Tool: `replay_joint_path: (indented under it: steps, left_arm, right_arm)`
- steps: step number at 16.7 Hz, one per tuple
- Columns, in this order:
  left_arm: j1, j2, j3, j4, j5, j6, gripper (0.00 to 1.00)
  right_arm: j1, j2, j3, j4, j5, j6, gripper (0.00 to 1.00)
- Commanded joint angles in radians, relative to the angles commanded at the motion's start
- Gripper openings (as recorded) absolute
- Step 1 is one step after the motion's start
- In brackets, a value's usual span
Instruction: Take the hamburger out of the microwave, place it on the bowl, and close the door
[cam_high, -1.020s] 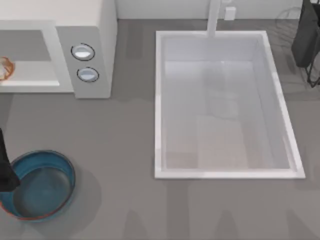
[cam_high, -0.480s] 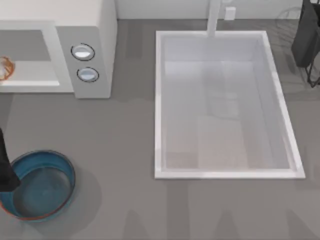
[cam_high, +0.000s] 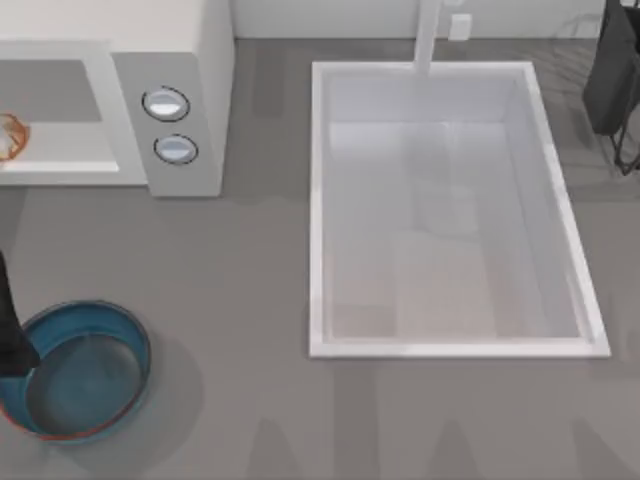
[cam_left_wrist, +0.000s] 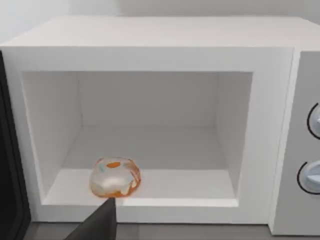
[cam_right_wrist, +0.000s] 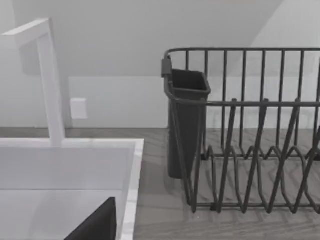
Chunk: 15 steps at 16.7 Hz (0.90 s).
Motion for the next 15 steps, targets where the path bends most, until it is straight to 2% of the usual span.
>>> replay_joint_path:
  steps: [6,15]
  left_arm:
    - [0.033,0.36,0.144,0.163,0.037,0.014,1.0]
    - [0.113,1.242,0.498,0.563,0.128,0.05,1.0]
  right_arm:
    - [0.0,0.0,0.0,0.0,0.0,0.0,1.0]
    - [0.0,0.0,0.0,0.0,0.0,0.0,1.0]
